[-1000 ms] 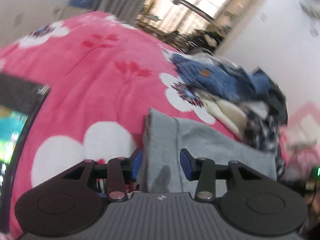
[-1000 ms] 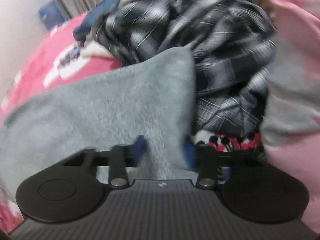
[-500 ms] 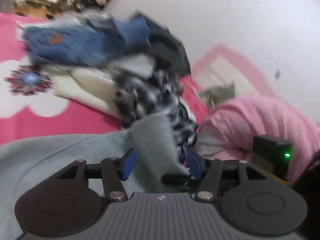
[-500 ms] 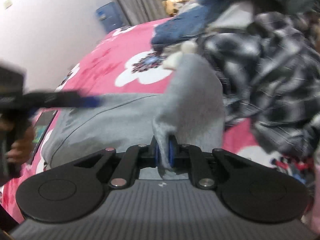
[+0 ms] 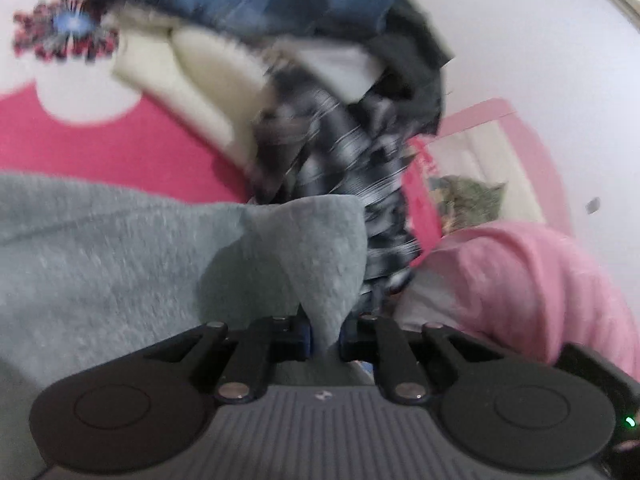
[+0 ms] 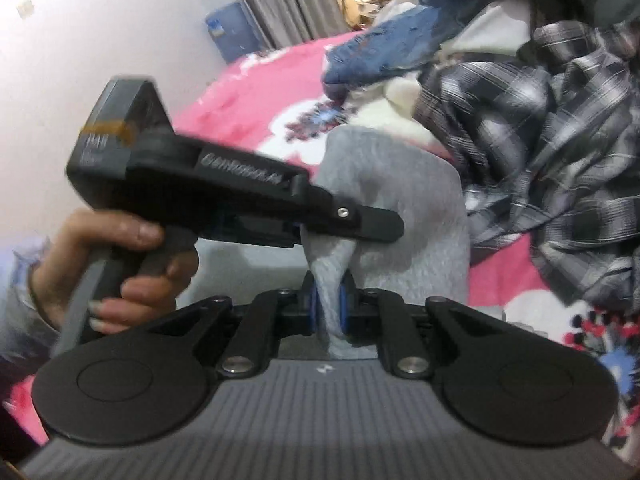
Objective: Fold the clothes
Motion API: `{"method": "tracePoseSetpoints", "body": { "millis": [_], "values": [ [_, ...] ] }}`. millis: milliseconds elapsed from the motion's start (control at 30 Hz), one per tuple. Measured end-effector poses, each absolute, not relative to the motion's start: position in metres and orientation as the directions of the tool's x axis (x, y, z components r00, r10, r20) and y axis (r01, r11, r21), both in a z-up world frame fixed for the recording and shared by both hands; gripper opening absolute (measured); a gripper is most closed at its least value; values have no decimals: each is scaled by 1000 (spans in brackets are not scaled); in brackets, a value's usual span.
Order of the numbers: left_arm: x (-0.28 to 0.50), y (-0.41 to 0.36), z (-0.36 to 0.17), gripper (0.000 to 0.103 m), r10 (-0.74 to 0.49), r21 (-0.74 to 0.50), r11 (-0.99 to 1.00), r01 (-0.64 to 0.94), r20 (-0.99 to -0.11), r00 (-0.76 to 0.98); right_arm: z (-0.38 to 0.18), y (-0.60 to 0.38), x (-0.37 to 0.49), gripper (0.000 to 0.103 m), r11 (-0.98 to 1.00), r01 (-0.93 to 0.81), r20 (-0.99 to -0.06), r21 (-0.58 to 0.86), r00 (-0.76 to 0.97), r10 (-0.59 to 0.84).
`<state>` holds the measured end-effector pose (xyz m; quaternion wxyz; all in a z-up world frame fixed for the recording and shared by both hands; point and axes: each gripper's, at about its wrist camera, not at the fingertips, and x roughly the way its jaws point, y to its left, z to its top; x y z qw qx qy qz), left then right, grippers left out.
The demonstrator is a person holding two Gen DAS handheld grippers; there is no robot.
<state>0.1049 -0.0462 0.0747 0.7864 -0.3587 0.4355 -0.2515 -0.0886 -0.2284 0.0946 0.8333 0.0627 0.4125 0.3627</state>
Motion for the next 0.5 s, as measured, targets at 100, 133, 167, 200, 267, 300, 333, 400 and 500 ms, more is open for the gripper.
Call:
{"method": "tracePoseSetpoints", "body": {
  "millis": [100, 133, 167, 200, 267, 300, 333, 400, 500],
  "values": [
    [92, -16, 102, 11, -740, -837, 541, 83, -427, 519, 118, -233, -86, 13, 620, -604, -537, 500, 344, 770],
    [87, -5, 111, 11, -741, -846, 527, 80, -411, 531, 126, -237, -84, 13, 574, -615, -491, 540, 324, 809],
    [81, 7, 120, 11, -731, -848, 525, 73, -405, 549, 133, -243, -81, 15, 528, -618, -440, 583, 306, 844],
    [75, 18, 128, 11, -717, -839, 539, 73, -411, 563, 140, -250, -77, 22, 478, -619, -386, 623, 288, 876],
    [63, 40, 144, 11, -681, -824, 565, 52, -430, 593, 150, -267, -71, 27, 463, -602, -333, 651, 322, 886],
    [58, 51, 149, 11, -667, -823, 566, 32, -435, 605, 154, -277, -67, 28, 474, -589, -319, 654, 353, 880],
    [51, 62, 153, 11, -651, -823, 567, 11, -440, 619, 156, -285, -64, 29, 492, -577, -320, 652, 379, 868],
    [39, 81, 158, 11, -614, -807, 590, -29, -472, 632, 148, -289, -55, 31, 541, -554, -370, 633, 398, 840],
    [30, 101, 160, 11, -564, -770, 631, -91, -537, 627, 121, -264, -53, 31, 514, -561, -421, 649, 298, 857]
  ]
}}
